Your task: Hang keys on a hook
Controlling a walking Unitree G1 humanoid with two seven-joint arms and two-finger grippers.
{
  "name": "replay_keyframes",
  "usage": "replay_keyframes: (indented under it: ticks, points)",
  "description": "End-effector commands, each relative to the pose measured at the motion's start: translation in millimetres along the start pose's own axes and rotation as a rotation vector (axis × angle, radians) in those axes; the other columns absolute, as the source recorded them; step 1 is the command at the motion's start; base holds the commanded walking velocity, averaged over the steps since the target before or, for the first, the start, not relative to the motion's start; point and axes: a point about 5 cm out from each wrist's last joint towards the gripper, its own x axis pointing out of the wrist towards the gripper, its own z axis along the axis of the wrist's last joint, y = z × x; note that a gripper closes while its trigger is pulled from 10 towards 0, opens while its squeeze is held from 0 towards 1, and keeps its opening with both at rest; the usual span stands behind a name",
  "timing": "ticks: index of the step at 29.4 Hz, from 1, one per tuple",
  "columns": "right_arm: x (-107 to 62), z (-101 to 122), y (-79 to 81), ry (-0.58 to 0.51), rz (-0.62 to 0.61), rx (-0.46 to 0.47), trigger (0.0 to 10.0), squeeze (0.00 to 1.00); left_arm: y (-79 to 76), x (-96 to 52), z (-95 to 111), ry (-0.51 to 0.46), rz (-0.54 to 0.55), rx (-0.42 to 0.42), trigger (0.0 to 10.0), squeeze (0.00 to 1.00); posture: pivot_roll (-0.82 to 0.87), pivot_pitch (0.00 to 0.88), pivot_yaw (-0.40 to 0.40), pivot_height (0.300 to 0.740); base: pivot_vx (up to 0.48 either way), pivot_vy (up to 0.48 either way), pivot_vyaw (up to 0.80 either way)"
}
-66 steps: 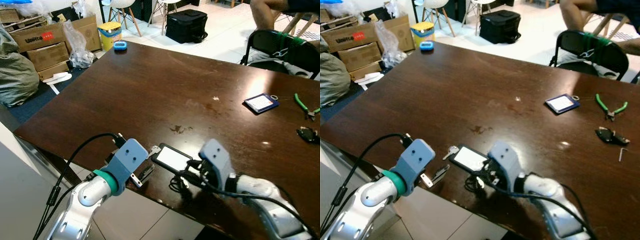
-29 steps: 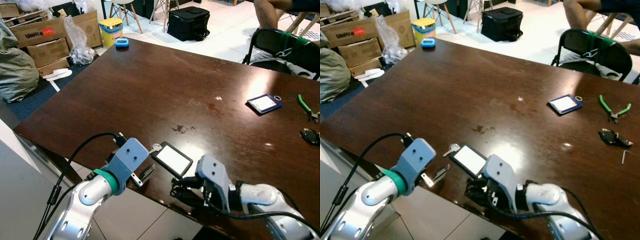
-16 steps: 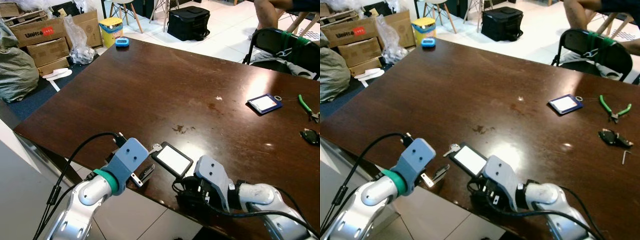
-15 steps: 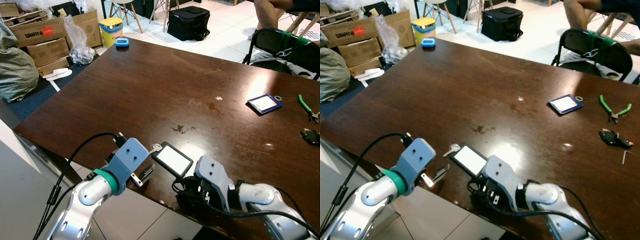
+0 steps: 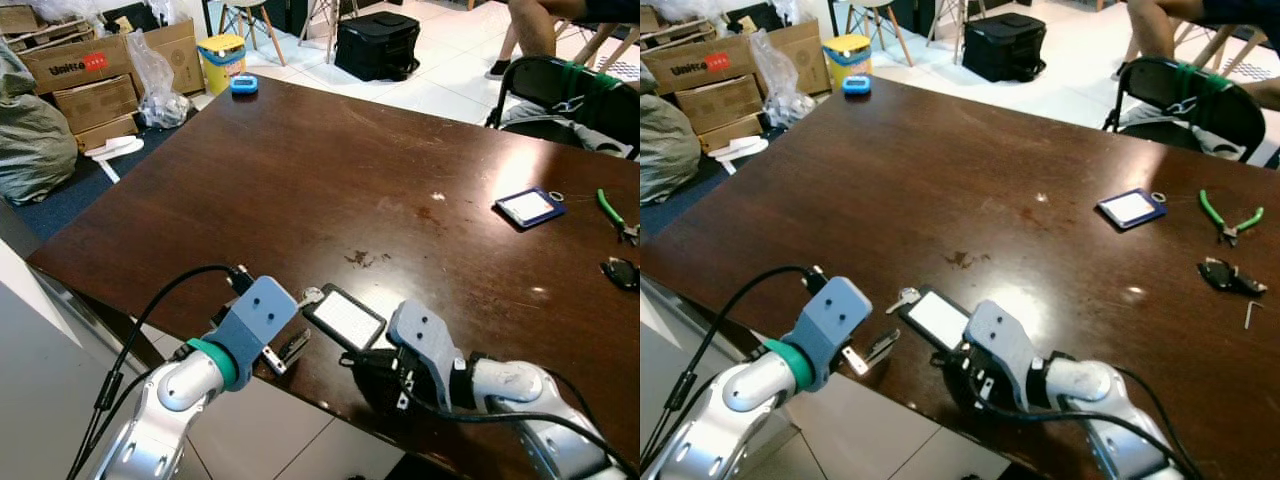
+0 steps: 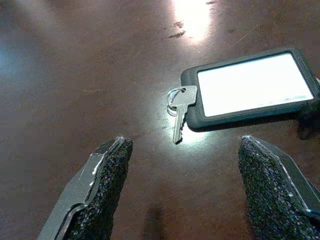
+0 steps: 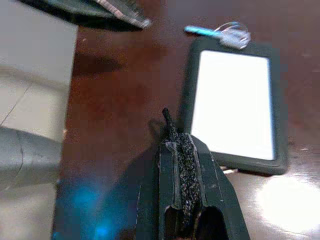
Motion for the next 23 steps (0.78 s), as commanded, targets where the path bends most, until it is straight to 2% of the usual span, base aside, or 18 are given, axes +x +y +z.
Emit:
replay_keyframes:
  ticks: [1,3,4,6,9,10,11,13,15,22,23]
  points:
    - [0.2,-1,-0.5,-0.015,-0.009,0.017,0.0,0.0,-2.5,-0.3,-4,0.02,-0.014,0.002,10.0,0.0,-0.13,0.104,0.11,0.74,0.0,0.0,0.0]
    - [-0.2,12,-5.5,-0.104,-0.057,0.035,0.0,0.0,-2.5,-0.1,-4,0.019,-0.013,0.003,10.0,0.0,-0.14,0.098,0.109,0.74,0.0,0.0,0.0]
    - [-0.2,12,-5.5,-0.104,-0.057,0.035,0.0,0.0,-2.5,-0.1,-4,0.019,-0.013,0.003,10.0,0.0,-0.14,0.098,0.109,0.74,0.0,0.0,0.0]
    - [-2.8,28,-8.8,-0.208,-0.1,0.062,0.0,0.0,-2.5,-0.1,-4,0.019,-0.013,0.004,10.0,0.0,-0.14,0.096,0.11,0.74,0.0,0.0,0.0]
    - [-2.8,28,-8.8,-0.208,-0.1,0.062,0.0,0.0,-2.5,-0.1,-4,0.019,-0.013,0.004,10.0,0.0,-0.14,0.096,0.11,0.74,0.0,0.0,0.0]
    - [-4.8,37,-9.9,-0.258,-0.121,0.07,0.0,0.0,-2.4,-0.1,-4,0.019,-0.013,0.004,10.0,0.0,-0.14,0.096,0.111,0.74,0.0,0.0,0.0]
    - [-7.4,46,-11.4,-0.314,-0.146,0.086,10.0,0.0,-2.4,0.1,-4,0.018,-0.014,0.004,10.0,0.0,-0.14,0.095,0.114,0.74,0.0,0.0,0.0]
    - [-12.3,61,-13.2,-0.392,-0.188,0.09,10.0,0.0,-2.9,0.8,-3,0.017,-0.017,0.005,10.0,0.0,-0.14,0.095,0.114,0.74,0.0,0.0,0.0]
    - [-13.7,67,-13.3,-0.418,-0.206,0.088,10.0,0.0,-3.0,2.0,-3,0.015,-0.021,0.006,10.0,0.0,-0.15,0.093,0.119,0.74,0.0,0.0,0.0]
    - [-12.7,65,-13.3,-0.407,-0.219,0.081,10.0,0.0,-3.1,2.9,-2,0.012,-0.024,0.007,10.0,0.0,-0.15,0.093,0.118,0.74,0.0,0.0,0.0]
    - [-10.5,58,-10.9,-0.371,-0.207,0.061,10.0,0.0,-3.2,2.6,-2,0.012,-0.022,0.008,10.0,0.0,-0.15,0.09,0.114,0.74,0.0,0.0,0.0]
